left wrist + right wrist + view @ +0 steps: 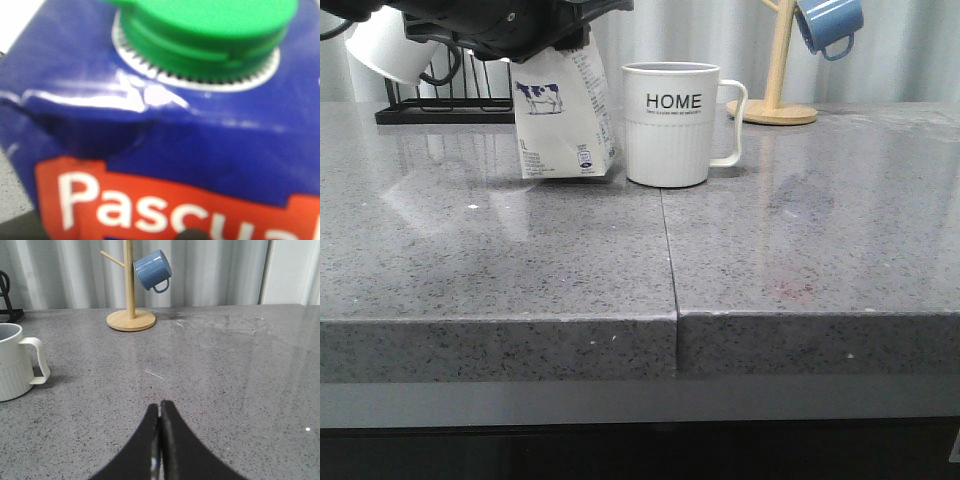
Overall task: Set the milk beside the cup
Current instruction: 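Carry the milk carton with the left gripper and lower it beside the mug, then open the left gripper and lift it away from the carton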
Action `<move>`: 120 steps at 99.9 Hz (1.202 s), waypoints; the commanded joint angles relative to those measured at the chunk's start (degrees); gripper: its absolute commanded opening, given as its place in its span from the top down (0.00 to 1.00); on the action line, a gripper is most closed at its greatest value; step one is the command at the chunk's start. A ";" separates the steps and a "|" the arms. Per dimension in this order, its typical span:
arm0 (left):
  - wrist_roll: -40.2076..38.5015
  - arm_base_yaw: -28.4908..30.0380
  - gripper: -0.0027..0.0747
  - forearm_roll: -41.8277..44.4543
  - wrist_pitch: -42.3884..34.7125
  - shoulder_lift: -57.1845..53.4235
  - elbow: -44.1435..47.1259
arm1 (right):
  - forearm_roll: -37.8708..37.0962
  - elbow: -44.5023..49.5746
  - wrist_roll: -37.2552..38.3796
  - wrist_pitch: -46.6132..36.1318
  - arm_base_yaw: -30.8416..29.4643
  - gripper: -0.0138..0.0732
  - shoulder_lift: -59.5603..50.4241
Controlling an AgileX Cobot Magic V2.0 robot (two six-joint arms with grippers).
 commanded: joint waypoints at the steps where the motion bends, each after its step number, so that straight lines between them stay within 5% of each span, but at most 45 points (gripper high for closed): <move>1: 1.28 -1.05 0.83 3.50 -11.00 -3.88 -3.44 | -0.41 -1.46 -0.15 -4.25 -0.36 0.98 0.53; 16: 4.10 -1.36 0.75 2.29 -10.74 -3.57 -3.44 | -0.41 -1.46 -0.15 -4.25 -0.36 0.98 0.53; 40: 4.10 -1.83 0.29 1.10 -10.31 -3.57 -3.33 | -0.41 -1.46 -0.15 -4.25 -0.36 0.98 0.53; 54: 4.10 -1.83 0.13 0.35 -8.87 -3.57 -3.22 | -0.41 -1.46 -0.15 -4.25 -0.36 0.98 0.53; 120: 3.98 -3.20 0.11 -2.03 -6.07 -8.69 4.73 | -0.41 -1.46 -0.15 -4.25 -0.36 0.98 0.53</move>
